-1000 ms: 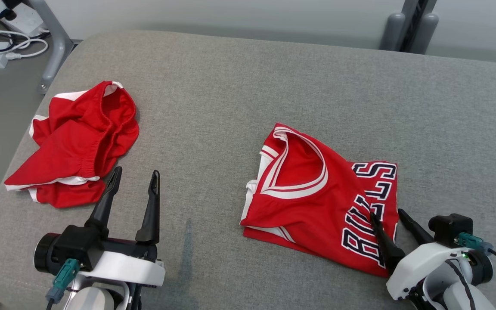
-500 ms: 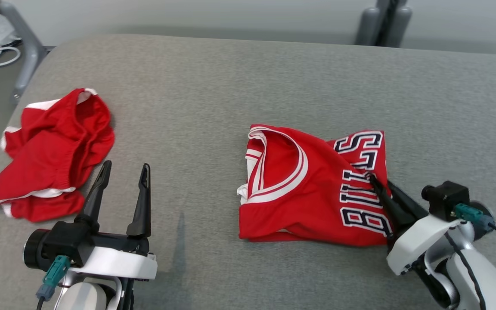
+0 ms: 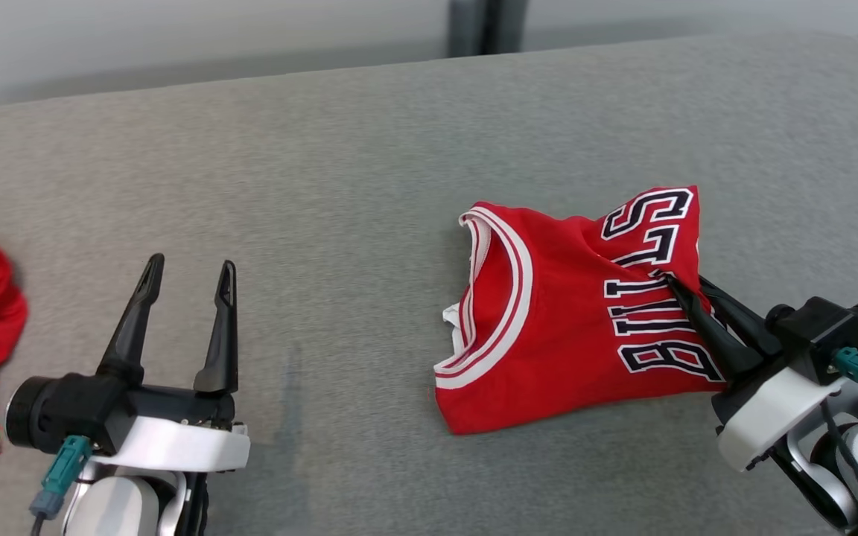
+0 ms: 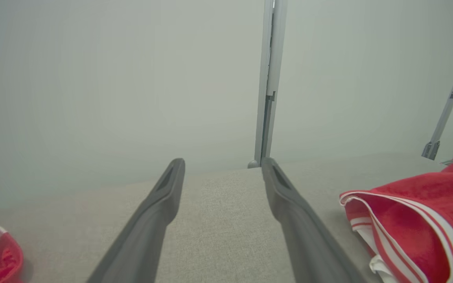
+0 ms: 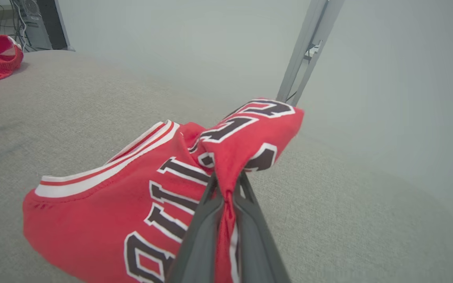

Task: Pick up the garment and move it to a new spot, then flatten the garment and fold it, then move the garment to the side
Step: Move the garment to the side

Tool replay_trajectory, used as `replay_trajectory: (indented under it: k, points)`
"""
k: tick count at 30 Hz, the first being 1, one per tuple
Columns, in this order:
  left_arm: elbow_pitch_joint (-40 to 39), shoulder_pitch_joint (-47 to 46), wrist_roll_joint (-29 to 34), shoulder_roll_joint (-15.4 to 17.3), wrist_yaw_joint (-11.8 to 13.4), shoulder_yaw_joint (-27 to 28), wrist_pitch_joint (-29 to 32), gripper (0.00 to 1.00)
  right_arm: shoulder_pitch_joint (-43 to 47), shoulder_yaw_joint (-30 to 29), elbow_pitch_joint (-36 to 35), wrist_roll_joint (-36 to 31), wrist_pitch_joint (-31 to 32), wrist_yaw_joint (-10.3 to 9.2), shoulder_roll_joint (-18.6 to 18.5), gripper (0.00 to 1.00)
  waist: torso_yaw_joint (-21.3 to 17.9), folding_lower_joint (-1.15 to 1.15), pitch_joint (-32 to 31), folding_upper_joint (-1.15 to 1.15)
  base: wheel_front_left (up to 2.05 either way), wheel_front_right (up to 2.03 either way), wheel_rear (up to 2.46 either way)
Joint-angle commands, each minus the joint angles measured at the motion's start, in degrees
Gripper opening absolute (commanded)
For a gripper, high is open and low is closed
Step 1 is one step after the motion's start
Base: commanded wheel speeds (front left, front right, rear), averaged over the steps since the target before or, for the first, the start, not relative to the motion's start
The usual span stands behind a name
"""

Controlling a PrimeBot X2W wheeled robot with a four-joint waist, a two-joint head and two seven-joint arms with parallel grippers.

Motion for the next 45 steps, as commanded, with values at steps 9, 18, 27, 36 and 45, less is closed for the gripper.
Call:
replay_trajectory:
  k: [9, 18, 27, 36, 45]
  points:
    - [-2.73, -3.03, 0.84, 1.61, -0.69, -1.06, 1.55, 1.00, -5.44, 3.49, 4.62, 4.14, -1.01, -0.04, -1.81, 0.00, -9.37, 0.00, 6.03, 0.00, 0.00, 0.00, 0.00]
    - [-7.25, -7.85, 2.38, 3.81, -2.27, -3.34, 4.43, 1.00, -20.17, 6.73, 18.83, 5.63, -6.71, -0.05, -9.83, 0.00, -12.19, 0.00, 15.24, 0.00, 0.00, 0.00, 0.00]
    - [-10.04, -13.30, 3.82, 5.62, -3.64, -5.76, 6.16, 1.00, -29.86, 3.13, 35.35, 3.88, -10.62, -0.06, -15.45, 0.00, -12.17, 0.00, 22.21, 0.00, 0.00, 0.00, 0.00]
    - [-10.97, -15.63, 4.50, 6.16, -4.08, -7.75, 6.72, 1.00, -35.37, -1.11, 45.83, -0.86, -13.46, -0.05, -13.73, 0.98, -11.58, 0.00, 25.15, 0.00, 0.00, 0.00, 0.00]
    - [-8.85, -14.83, 3.25, 5.92, -3.31, -7.43, 5.35, 1.00, -33.49, -9.32, 47.35, -2.75, -15.31, -0.05, -7.34, 1.00, -11.43, 0.00, 22.20, 0.00, 0.00, 0.00, 0.00]
